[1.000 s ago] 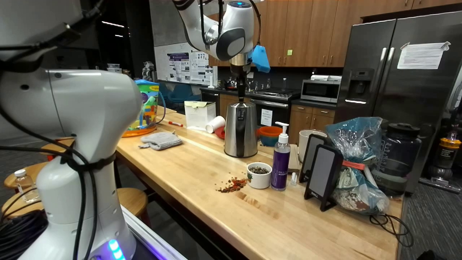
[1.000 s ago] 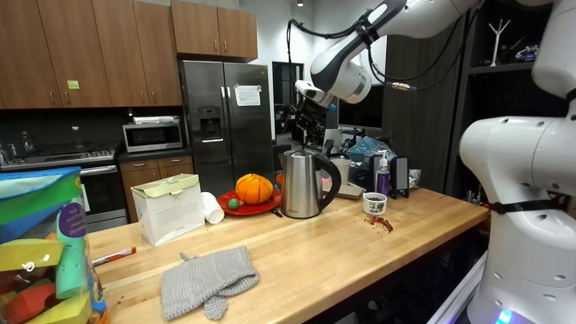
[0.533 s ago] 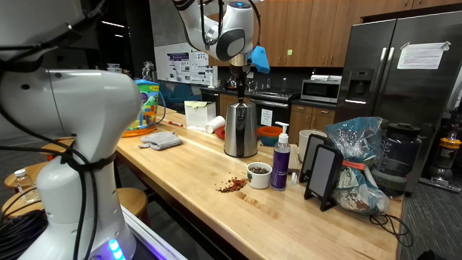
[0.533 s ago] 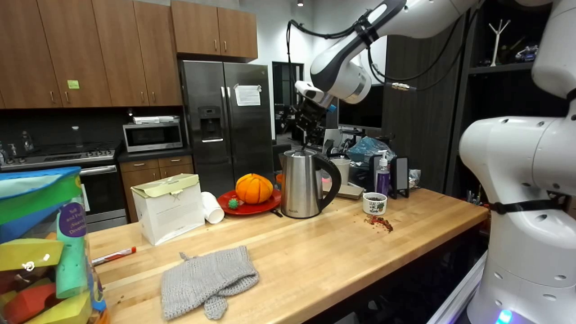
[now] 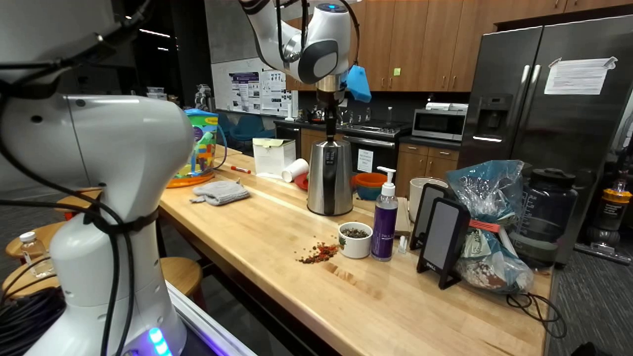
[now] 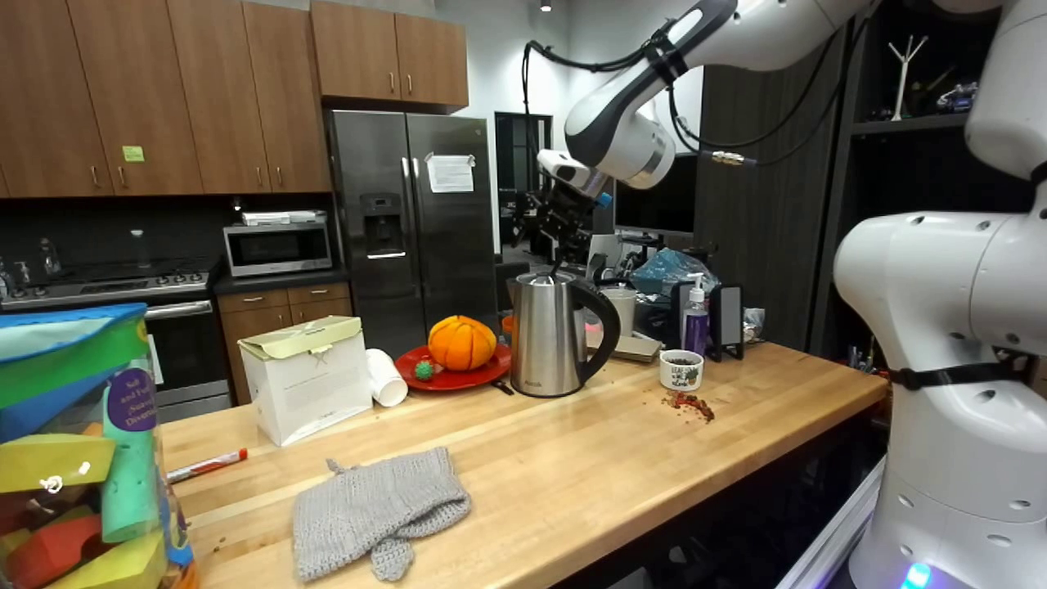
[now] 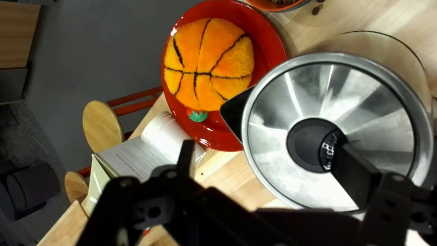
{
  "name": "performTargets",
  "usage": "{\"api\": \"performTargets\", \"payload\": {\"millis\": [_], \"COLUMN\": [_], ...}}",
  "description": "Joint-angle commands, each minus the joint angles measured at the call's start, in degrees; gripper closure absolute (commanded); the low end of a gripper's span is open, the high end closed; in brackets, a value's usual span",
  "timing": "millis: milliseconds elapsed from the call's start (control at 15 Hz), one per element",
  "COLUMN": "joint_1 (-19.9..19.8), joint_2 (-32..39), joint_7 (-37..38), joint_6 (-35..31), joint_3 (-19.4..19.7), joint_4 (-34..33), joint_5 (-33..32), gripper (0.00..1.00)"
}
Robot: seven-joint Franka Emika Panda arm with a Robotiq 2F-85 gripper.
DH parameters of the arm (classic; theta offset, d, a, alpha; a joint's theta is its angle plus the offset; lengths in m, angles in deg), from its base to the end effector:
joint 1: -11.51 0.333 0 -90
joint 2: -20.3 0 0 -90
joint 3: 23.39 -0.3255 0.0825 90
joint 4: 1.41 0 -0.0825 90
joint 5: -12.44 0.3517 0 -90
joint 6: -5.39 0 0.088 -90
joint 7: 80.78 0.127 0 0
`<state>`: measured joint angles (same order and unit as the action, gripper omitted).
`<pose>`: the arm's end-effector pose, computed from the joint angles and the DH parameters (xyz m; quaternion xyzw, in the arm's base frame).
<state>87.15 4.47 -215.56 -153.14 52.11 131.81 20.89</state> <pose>0.5231 -0.0264 0.4325 0.4458 0.8443 0.2526 0.1565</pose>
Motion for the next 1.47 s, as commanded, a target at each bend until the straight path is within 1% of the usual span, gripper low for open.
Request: {"api": "performTargets", "payload": {"millis": [0, 200, 533, 733, 1067, 1400], "joint_1": [2.01, 2.77, 2.94, 3.84, 5.89, 8.3], "joint_2": [-0.99, -1.06, -0.97, -0.58, -0.38, -0.98], "joint_7": [-0.88, -0.74, -0.53, -0.5, -0.3, -0.17], "joint_6": [1.72, 2.14, 2.38, 3.1, 5.11, 6.96], "joint_3": [2.1, 2.82, 2.69, 3.32, 5.58, 8.7], "joint_4": [-1.49, -1.89, -2.5, -2.9, -3.81, -5.02], "joint_5": [0.95, 0.84, 0.63, 0.84, 0.93, 1.17], "gripper": [0.0, 0.0, 0.0, 0.0, 0.0, 0.0]}}
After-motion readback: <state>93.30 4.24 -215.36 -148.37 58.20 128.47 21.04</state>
